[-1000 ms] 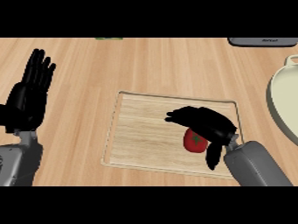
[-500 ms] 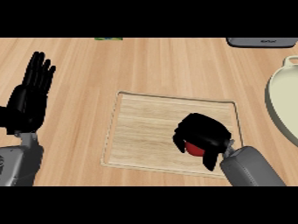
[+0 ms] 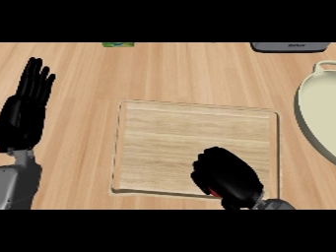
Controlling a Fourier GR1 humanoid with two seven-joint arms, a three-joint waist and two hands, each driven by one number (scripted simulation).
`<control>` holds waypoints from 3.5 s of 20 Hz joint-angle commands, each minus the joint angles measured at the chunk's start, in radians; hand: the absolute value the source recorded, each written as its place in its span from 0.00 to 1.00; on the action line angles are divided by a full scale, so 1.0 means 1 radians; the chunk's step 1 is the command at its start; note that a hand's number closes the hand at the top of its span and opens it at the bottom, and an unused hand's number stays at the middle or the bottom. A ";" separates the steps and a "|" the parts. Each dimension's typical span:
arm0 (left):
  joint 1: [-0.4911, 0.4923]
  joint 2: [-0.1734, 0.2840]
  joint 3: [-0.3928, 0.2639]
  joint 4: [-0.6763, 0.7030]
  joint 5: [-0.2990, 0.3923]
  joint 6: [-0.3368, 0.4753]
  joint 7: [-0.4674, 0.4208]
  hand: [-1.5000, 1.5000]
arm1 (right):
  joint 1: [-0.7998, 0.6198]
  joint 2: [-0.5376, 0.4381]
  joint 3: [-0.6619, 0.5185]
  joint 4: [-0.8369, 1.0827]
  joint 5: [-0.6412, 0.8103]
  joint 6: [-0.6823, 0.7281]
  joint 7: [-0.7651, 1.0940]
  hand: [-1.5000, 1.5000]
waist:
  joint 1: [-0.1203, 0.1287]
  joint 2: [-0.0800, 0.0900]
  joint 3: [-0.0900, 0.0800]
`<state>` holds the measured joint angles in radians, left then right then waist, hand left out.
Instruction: Pick the tomato from the tray and place it in the pot
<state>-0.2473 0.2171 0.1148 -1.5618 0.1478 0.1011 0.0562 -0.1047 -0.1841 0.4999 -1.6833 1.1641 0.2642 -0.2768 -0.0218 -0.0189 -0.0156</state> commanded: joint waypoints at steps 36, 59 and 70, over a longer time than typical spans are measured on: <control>-0.005 -0.017 0.010 0.023 0.000 -0.009 -0.020 0.50 | 0.222 -0.089 -0.905 -0.529 -0.364 -0.118 0.296 1.00 | 0.002 0.020 0.020; -0.078 -0.032 -0.006 0.048 -0.022 -0.004 0.005 0.50 | -0.308 -0.548 -1.063 0.947 -0.460 -0.170 -0.244 1.00 | 0.046 0.029 0.018; -0.048 -0.061 -0.022 0.082 -0.054 0.005 -0.043 0.50 | -0.449 -0.555 -1.060 1.192 -0.526 -0.119 -0.534 0.00 | 0.037 0.026 0.018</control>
<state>-0.3009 0.1832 0.1083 -1.5151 0.1207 0.0879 0.0517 -0.5068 -0.7433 -0.5345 -0.5572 0.6810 0.1400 -0.7271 0.0184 0.0063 0.0021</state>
